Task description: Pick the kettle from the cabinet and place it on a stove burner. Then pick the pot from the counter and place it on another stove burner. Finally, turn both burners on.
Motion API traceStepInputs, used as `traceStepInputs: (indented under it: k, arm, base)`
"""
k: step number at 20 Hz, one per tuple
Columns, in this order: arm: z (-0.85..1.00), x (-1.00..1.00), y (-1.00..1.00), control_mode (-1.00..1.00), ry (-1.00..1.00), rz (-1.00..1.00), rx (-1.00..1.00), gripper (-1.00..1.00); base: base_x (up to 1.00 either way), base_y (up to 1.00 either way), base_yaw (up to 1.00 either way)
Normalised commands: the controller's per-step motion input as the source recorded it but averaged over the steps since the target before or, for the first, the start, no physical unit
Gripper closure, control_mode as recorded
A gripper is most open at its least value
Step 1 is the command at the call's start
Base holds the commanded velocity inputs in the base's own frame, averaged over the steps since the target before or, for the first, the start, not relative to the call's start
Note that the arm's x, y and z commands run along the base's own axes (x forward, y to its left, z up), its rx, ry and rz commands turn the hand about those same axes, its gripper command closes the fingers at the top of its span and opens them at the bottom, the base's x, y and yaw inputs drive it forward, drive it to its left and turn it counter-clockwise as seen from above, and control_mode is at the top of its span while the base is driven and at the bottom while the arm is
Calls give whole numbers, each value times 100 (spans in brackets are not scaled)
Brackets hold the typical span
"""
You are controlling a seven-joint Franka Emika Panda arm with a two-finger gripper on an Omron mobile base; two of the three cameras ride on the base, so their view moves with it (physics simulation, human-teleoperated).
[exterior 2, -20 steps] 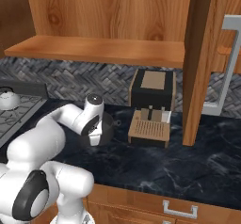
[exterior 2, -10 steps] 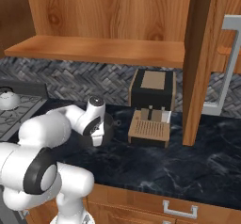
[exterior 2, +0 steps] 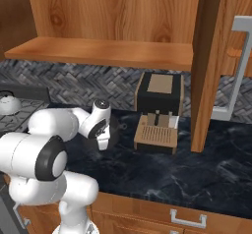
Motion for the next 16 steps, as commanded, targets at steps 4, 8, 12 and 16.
traceStepInputs:
  k: [4,8,12,16]
  arm:
    - [-5,5,0,-100,0,1,0,100]
    - [-2,0,0,-100,0,0,0,100]
    - [-3,-1,0,-100,0,0,0,100]
    - [2,-9,1,-100,0,0,-2,100]
  base:
    - [0,0,0]
    - [0,0,0]
    - [0,0,0]
    - [0,0,0]
